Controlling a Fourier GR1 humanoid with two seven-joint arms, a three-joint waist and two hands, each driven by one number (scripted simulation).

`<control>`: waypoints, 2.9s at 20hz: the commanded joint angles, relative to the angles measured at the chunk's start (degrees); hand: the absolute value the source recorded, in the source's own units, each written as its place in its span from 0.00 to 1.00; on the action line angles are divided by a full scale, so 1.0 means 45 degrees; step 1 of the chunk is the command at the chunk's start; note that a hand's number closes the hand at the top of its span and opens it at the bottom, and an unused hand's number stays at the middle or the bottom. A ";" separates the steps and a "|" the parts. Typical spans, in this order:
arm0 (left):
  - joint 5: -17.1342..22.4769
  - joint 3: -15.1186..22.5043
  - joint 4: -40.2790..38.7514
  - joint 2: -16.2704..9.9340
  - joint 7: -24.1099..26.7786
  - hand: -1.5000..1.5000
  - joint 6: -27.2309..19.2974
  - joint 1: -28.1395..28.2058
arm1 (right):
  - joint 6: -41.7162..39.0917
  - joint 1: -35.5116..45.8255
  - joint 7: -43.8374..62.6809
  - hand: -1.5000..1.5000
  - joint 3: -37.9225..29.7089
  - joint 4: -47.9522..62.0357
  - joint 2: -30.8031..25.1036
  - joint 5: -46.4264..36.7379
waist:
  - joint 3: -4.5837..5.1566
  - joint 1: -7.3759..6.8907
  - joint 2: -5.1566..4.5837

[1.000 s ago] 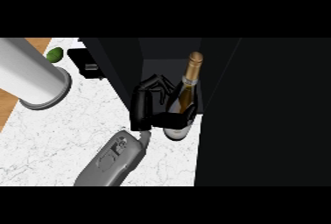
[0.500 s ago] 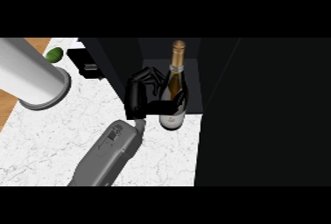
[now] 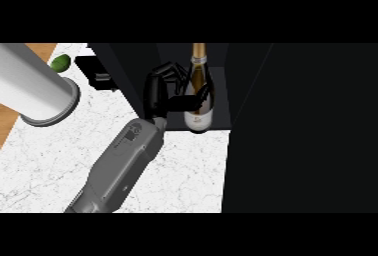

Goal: Pick up the wine, place it into the cabinet and close the cabinet

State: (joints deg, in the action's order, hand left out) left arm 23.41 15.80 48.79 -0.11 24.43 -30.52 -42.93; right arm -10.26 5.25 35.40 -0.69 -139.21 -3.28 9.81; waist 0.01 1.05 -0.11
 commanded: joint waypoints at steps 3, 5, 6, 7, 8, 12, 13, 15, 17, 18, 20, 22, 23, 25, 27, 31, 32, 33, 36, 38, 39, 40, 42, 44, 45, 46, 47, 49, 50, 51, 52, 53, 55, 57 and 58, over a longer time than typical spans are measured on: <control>0.0076 -0.0710 -0.2183 0.0019 0.0578 1.00 0.0398 -0.1180 | 0.0143 -0.0369 0.0802 0.00 -0.0357 -0.1640 -0.0104 0.1425 | -0.0002 0.0105 -0.0018; 0.0301 -0.0531 -0.1822 0.0020 0.0086 1.00 0.0092 -0.1278 | -0.0152 -0.1018 0.0642 0.00 -0.0158 -0.1681 -0.0100 0.1463 | -0.0005 0.0043 0.0017; 0.0118 -0.1482 -0.3010 -0.0025 0.1118 1.00 0.1114 -0.1571 | 0.0442 0.0089 0.0895 0.00 0.0466 -0.1311 0.0199 0.0637 | 0.0005 0.0035 -0.0030; 0.0450 -0.0803 -0.3188 0.0021 0.1491 1.00 0.0221 -0.1679 | 0.0156 -0.0021 0.1067 0.00 -0.0270 -0.1416 -0.0201 0.1583 | 0.0002 0.0189 -0.0040; 0.0236 -0.0972 -0.3334 0.0022 0.0868 1.00 0.0108 -0.2117 | 0.0207 -0.0228 0.0815 0.00 0.0038 -0.1346 -0.0001 0.1021 | -0.0001 0.0098 -0.0019; -0.0006 -0.1871 -0.5052 -0.0166 0.2423 1.00 0.0609 -0.2837 | 0.0250 -0.0010 0.0390 0.00 0.0305 -0.0965 0.0304 0.0710 | 0.0003 0.0223 -0.0098; -0.0190 -0.1786 -0.4536 0.0009 0.2554 1.00 0.0222 -0.2535 | -0.0033 -0.0148 0.0151 0.00 0.0120 -0.0556 0.0148 0.0907 | -0.0002 0.0046 -0.0039; -0.0215 -0.2056 -0.5049 -0.0059 0.2319 1.00 -0.0037 -0.3316 | -0.0189 -0.0394 0.0145 0.00 -0.0402 -0.1042 -0.0068 0.1441 | -0.0006 0.0131 -0.0042; -0.0152 -0.2484 -0.6038 -0.0010 0.3303 1.00 0.0170 -0.3492 | -0.0054 -0.0004 0.0796 0.00 -0.0111 -0.1273 -0.0130 0.1540 | 0.0003 0.0333 -0.0123; -0.0164 -0.2540 -0.5808 -0.0233 0.2870 1.00 0.0207 -0.3704 | -0.0551 -0.0908 0.0155 0.00 -0.0414 -0.1313 -0.0264 0.1505 | -0.0006 0.0218 -0.0063; -0.0024 -0.2656 -0.6445 0.0022 0.3297 1.00 0.0249 -0.4234 | 0.0083 0.0143 0.0370 0.00 0.0455 -0.0802 0.0223 0.0625 | 0.0007 0.0296 -0.0123; -0.0064 -0.2916 -0.7053 0.0021 0.3089 1.00 0.0282 -0.4716 | -0.0194 -0.0587 0.0115 0.00 0.0150 -0.1054 0.0193 0.1218 | -0.0001 0.0440 -0.0151; 0.0094 -0.3119 -0.7104 -0.0533 0.2834 1.00 0.0845 -0.4507 | 0.0213 -0.0088 0.1002 0.00 0.0033 -0.1540 0.0059 0.1371 | 0.0007 0.0383 -0.0129; 0.0594 -0.3373 -0.7280 0.0021 0.3474 1.00 0.0455 -0.4385 | -0.0227 -0.0215 0.0364 0.00 0.0050 -0.0964 0.0027 0.1303 | 0.0003 0.0494 -0.0160; 0.1084 -0.3714 -0.7417 0.0023 0.3225 1.00 0.0360 -0.4669 | -0.0224 0.0241 0.0244 0.00 -0.0056 -0.0605 0.0027 0.1513 | 0.0003 0.0592 -0.0191; 0.1482 -0.4247 -0.7689 0.0026 0.3899 1.00 0.1327 -0.4213 | -0.0069 0.0073 0.0144 0.00 0.0325 -0.0764 0.0302 0.0969 | 0.0008 0.0569 -0.0199; 0.1388 -0.4201 -0.7644 0.0025 0.3861 1.00 0.1722 -0.4081 | -0.0283 -0.0741 0.0481 0.00 0.0175 -0.1432 0.0104 0.1392 | 0.0002 0.0500 -0.0137; 0.1470 -0.4262 -0.7860 0.0025 0.3852 1.00 0.1439 -0.4427 | -0.0104 0.0218 0.0574 0.00 0.0012 -0.0911 0.0047 0.1526 | 0.0007 0.0526 -0.0182; 0.1327 -0.4495 -0.8235 -0.0204 0.3912 1.00 0.1660 -0.4616 | -0.0244 -0.0127 -0.0142 0.00 0.0237 -0.0537 0.0289 0.1020 | 0.0001 0.0458 -0.0204; 0.1265 -0.4480 -0.8458 -0.0333 0.3658 1.00 0.1857 -0.4815 | -0.0140 -0.0497 0.0389 0.00 0.0533 -0.1121 0.0244 0.0846 | 0.0007 0.0521 -0.0198; 0.1273 -0.4561 -0.8534 0.0025 0.4002 1.00 0.1299 -0.4935 | -0.0394 -0.0397 -0.0327 0.00 0.0421 -0.0432 0.0296 0.0892 | 0.0001 0.0530 -0.0232; 0.1366 -0.4651 -0.8551 -0.0252 0.3882 1.00 0.1649 -0.4850 | -0.0228 -0.0230 0.0349 0.00 0.0028 -0.1102 0.0040 0.1402 | 0.0005 0.0593 -0.0226; 0.1213 -0.4600 -0.8757 -0.0080 0.4485 1.00 0.1699 -0.4574 | -0.0103 0.0314 0.0444 0.00 0.0313 -0.0764 0.0105 0.1102 | 0.0014 0.0628 -0.0281; 0.1130 -0.4339 -0.8958 0.0025 0.4700 1.00 0.1030 -0.4630 | -0.0371 -0.0290 0.0126 0.00 0.0467 -0.0762 0.0130 0.1016 | 0.0004 0.0663 -0.0222; 0.0892 -0.4315 -0.9118 -0.0153 0.4479 1.00 0.1663 -0.4346 | 0.0055 0.0056 0.0592 0.00 0.0988 -0.0959 0.0343 0.0492 | 0.0017 0.0526 -0.0229; 0.1020 -0.4502 -0.9190 -0.0268 0.4012 0.00 0.1324 -0.5005 | -0.0151 -0.0467 -0.0074 0.00 0.1028 -0.0803 0.0511 0.0447 | 0.0007 0.0673 -0.0269; 0.0879 -0.4383 -0.9239 -0.0236 0.4238 0.00 0.1385 -0.4590 | -0.0401 -0.0350 0.0175 0.00 0.0190 -0.0997 -0.0062 0.1214 | 0.0002 0.0566 -0.0217; 0.0879 -0.4492 -0.9348 -0.0669 0.4076 0.00 0.1300 -0.4870 | -0.0314 0.0090 -0.0079 0.00 0.0130 -0.0356 0.0081 0.1216 | 0.0002 0.0630 -0.0291; 0.0702 -0.4273 -0.9388 0.0024 0.4353 0.00 0.0529 -0.4871 | -0.0158 -0.0167 0.0334 0.00 0.0472 -0.0814 0.0191 0.1095 | 0.0003 0.0580 -0.0204; 0.0657 -0.4331 -0.9560 -0.0110 0.4183 0.00 0.0514 -0.4976 | -0.0264 -0.0297 -0.0252 0.00 0.0871 -0.0515 0.0456 0.0640 | 0.0004 0.0670 -0.0280; 0.0543 -0.4242 -0.9584 -0.0229 0.4650 0.00 0.0954 -0.4353 | -0.0203 0.0196 -0.0159 0.00 0.0670 -0.0253 0.0284 0.0551 | 0.0011 0.0554 -0.0281; 0.0614 -0.4345 -0.9539 -0.0280 0.4499 0.00 0.0947 -0.4510 | 0.0032 -0.0030 0.0058 0.00 0.0672 -0.0757 0.0436 0.0715 | 0.0011 0.0594 -0.0255; 0.0431 -0.4236 -0.9716 -0.0612 0.3958 0.00 0.0816 -0.5021 | -0.0393 0.0012 -0.0649 0.00 0.0589 -0.0025 0.0311 0.0620 | 0.0004 0.0640 -0.0314; 0.0259 -0.4122 -0.9859 -0.0336 0.4192 0.00 0.0490 -0.4727 | -0.0414 -0.0100 -0.0339 0.00 0.0279 -0.0182 0.0126 0.1031 | 0.0003 0.0655 -0.0300; 0.0205 -0.4109 -0.9871 -0.0375 0.4147 0.00 0.0245 -0.4896 | -0.0210 -0.0053 -0.0390 0.00 0.0567 -0.0172 0.0354 0.0574 | 0.0008 0.0675 -0.0312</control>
State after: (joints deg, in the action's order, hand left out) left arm 25.19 -2.94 5.93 -0.30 43.13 -27.81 -65.53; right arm -11.64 5.49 33.09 2.04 -137.87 -1.92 11.15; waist -0.23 4.11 -1.03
